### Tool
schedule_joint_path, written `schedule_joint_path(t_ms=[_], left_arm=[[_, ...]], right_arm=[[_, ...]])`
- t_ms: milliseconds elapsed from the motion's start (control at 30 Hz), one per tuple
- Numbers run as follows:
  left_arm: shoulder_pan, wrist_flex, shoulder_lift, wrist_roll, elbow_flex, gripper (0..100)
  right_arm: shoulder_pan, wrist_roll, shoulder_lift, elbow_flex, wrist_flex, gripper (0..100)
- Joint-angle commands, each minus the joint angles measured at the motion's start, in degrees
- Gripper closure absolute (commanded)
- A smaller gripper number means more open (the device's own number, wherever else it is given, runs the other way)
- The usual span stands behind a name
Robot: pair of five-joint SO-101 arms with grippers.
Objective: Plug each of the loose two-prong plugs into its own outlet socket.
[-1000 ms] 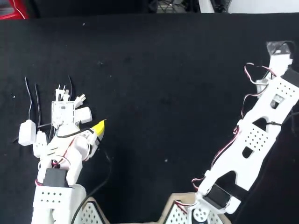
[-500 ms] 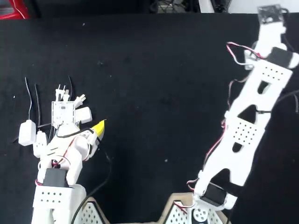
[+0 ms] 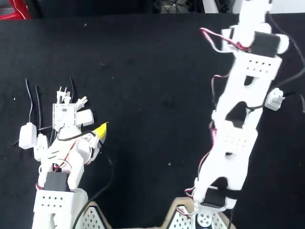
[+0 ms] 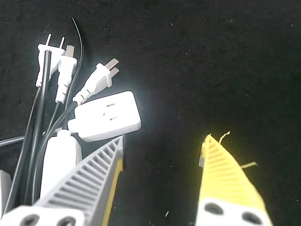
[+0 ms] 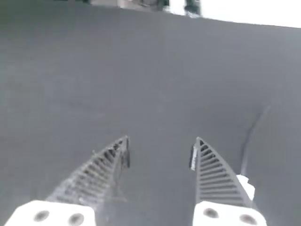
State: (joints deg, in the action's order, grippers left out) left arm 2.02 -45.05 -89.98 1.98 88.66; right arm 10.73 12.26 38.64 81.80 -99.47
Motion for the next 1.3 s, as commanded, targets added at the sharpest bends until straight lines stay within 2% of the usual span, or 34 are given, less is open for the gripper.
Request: schedule_joint_path(t_ms=[0, 167, 367, 467, 567, 667, 867, 1100, 1267], left_arm=[[0.8, 0.3, -0.5, -0.4, -0.8, 74], [0.8, 0.0, -0.5, -0.4, -1.3, 74], [0.8, -0.1, -0.5, -0.4, -1.8, 74], [0.8, -0.7, -0.4, -0.4, -1.9, 74], [0.8, -3.3, -0.4, -0.4, -3.4, 74], [0.8, -5.0, -0.4, -0.6, -5.1, 74], [8.4, -9.1, 0.2, -4.0, -14.4, 73], [17.9, -12.2, 3.4, -13.9, -24.3, 74], [26.2, -12.2, 20.5, -18.6, -33.6, 73]], right_arm=[[-5.2, -2.1, -21.9, -21.3, -1.8, 78.8], [-13.0, -2.3, -45.8, -57.5, 1.9, 78.6], [-20.7, -2.4, -65.5, -104.5, 28.8, 78.6], [-24.4, -2.5, -72.5, -120.0, 39.6, 79.0], [-27.3, -4.2, -77.1, -131.6, 46.8, 87.0], [-28.2, -10.2, -79.4, -141.9, 58.5, 99.2], [-29.2, -8.9, -79.0, -157.1, 78.2, 88.2], [-31.0, -7.6, -77.2, -158.8, 80.3, 86.1], [-33.2, -7.6, -77.1, -159.1, 80.3, 86.1]])
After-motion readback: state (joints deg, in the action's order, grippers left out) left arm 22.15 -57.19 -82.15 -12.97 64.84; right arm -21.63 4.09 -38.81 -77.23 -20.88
